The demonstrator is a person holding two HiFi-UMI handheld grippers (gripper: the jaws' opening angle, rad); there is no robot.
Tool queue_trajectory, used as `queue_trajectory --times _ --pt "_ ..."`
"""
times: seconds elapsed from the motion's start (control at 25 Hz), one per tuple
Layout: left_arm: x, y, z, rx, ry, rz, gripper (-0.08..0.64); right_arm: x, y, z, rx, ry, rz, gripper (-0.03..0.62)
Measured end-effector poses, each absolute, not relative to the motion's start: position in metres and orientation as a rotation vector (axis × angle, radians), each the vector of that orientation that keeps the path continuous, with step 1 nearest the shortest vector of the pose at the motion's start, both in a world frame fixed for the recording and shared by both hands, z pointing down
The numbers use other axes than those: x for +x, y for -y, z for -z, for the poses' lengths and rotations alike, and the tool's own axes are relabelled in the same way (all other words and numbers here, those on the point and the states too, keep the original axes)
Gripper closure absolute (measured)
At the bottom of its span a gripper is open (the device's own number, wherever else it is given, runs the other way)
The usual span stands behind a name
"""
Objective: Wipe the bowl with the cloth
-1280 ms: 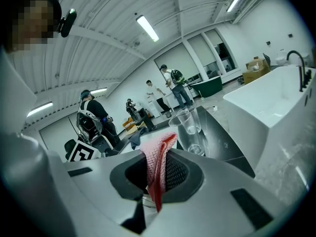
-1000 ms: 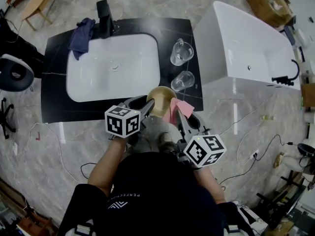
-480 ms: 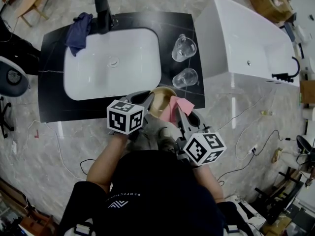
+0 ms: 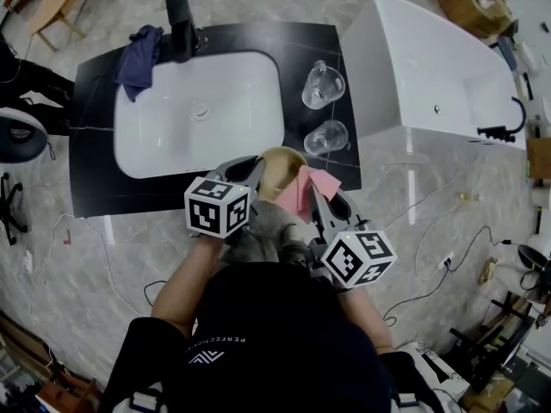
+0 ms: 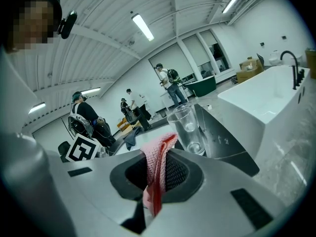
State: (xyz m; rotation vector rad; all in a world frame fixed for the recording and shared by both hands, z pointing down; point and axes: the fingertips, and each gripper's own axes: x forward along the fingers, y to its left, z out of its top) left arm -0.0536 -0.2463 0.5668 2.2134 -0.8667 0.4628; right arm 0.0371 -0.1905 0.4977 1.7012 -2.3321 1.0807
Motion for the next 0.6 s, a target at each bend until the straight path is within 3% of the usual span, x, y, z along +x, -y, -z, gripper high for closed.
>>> queue_trajectory --times 0.6 --pt "-0.061 0.254 -0.522 2.307 1.049 -0.402 0.54 0.036 0.194 -0.464 1.625 2.513 -0.975 0.549"
